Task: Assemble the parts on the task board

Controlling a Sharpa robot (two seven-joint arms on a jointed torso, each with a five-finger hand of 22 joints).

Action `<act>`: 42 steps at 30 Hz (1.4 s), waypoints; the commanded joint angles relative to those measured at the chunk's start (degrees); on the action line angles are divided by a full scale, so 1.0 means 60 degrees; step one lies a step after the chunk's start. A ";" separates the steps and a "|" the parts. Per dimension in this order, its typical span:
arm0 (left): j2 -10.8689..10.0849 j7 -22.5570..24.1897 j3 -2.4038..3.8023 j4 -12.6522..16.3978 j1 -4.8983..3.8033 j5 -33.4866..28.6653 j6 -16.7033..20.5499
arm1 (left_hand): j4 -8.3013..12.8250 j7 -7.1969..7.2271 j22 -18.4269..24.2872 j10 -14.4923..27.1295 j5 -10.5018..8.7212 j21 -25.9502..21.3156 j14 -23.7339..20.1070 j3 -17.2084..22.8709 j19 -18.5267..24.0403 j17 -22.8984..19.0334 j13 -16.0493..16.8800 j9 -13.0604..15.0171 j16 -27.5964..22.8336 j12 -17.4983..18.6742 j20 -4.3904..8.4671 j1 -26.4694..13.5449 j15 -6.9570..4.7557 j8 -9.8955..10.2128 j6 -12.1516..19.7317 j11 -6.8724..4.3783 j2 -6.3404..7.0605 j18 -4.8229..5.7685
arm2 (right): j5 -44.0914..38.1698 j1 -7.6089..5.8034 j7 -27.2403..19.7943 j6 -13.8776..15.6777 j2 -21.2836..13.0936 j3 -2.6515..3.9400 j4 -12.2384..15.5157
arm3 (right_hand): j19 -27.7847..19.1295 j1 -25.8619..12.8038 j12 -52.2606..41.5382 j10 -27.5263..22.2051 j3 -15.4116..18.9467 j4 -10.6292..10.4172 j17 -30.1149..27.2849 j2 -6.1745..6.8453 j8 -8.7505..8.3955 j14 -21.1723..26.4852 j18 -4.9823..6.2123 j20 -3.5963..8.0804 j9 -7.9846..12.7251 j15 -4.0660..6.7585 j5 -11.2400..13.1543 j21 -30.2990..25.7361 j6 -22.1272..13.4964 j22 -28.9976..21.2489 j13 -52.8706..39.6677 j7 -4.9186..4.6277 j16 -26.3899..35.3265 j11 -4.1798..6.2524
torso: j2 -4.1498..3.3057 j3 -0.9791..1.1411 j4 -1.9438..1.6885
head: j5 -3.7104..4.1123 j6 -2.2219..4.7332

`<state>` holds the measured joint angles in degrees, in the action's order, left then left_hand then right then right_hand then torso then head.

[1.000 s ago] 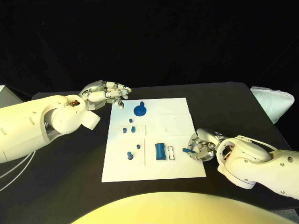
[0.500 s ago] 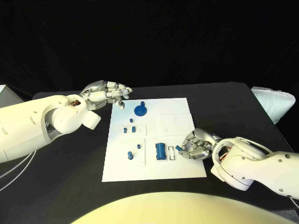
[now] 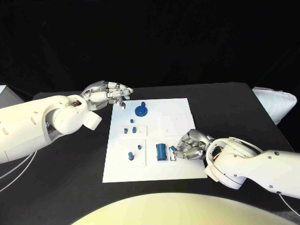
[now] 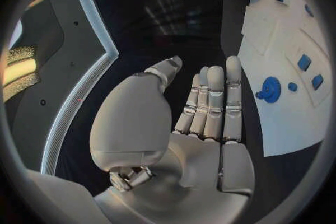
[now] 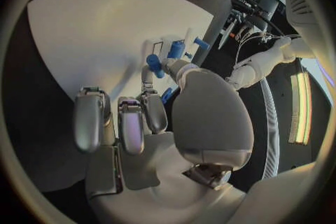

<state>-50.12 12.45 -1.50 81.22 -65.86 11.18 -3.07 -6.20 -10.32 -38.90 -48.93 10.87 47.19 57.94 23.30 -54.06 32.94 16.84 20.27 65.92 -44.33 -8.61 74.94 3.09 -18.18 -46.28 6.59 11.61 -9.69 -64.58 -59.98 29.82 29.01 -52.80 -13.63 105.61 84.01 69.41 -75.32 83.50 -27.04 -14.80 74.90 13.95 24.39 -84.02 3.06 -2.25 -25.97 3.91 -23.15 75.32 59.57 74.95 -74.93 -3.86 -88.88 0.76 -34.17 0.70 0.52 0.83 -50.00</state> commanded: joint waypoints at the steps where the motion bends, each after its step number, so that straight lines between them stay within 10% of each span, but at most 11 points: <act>1: 0.0006 0.0048 0.0005 0.0038 -0.0004 0.0000 -0.0176 | -0.0077 -0.0030 -0.0010 0.0060 0.0021 0.0011 -0.0083 0.0001 -0.0028 0.0013 -0.0017 -0.0010 0.0047 -0.0038 -0.0013 0.0020 -0.0012 -0.0053 0.0063 0.0008 -0.0041 -0.0128 | 0.0039 0.0009 0.0200 -0.0383 0.0085 -0.0001 -0.0026 | 0.0360 -0.0135 -0.0027 0.0131 0.0043 -0.0007 0.2312 -0.0013 0.0019 -0.0945 -0.0048 0.0076 -0.0015 0.0072 0.0043 0.0002 0.0023 0.1536 -0.1129 0.0054 -0.0056 0.0000 | -0.0004 0.0002 0.0006 | -0.0016 0.0000; 42: -0.0042 0.0026 0.0003 0.0053 -0.0005 0.0000 -0.0148 | -0.0265 -0.0031 -0.0012 0.0081 0.0002 -0.0006 -0.0114 -0.0080 -0.0008 0.0029 -0.0029 -0.0017 0.0068 -0.0065 -0.0026 -0.0101 0.0001 -0.0081 0.0069 0.0015 -0.0062 -0.0127 | -0.0222 0.0017 0.0464 -0.0469 0.0485 0.0000 -0.0236 | 0.0417 -0.0918 -0.0281 0.0253 0.0353 -0.0275 0.2385 -0.0102 0.0109 -0.0964 -0.0080 0.0093 -0.0033 0.0096 -0.0052 0.0159 0.0145 0.1635 -0.1306 0.0098 -0.0103 0.0033 | 0.0003 -0.0004 0.0006 | -0.0051 0.0000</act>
<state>-50.44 12.34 -1.52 81.44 -65.86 11.18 -3.17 -7.44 -10.53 -38.88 -48.84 10.87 47.19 57.52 22.69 -54.06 33.04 16.74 20.23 66.01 -44.32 -8.61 74.71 3.09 -18.45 -46.08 6.67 11.38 -9.69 -65.51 -59.95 33.25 27.20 -50.08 -13.61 103.92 84.01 64.28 -76.66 83.71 -25.29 -16.54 74.94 13.35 24.85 -83.81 3.06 -2.26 -26.22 4.11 -23.64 76.00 60.22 74.92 -74.91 -3.24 -89.23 0.95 -34.16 0.69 0.54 0.52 -50.00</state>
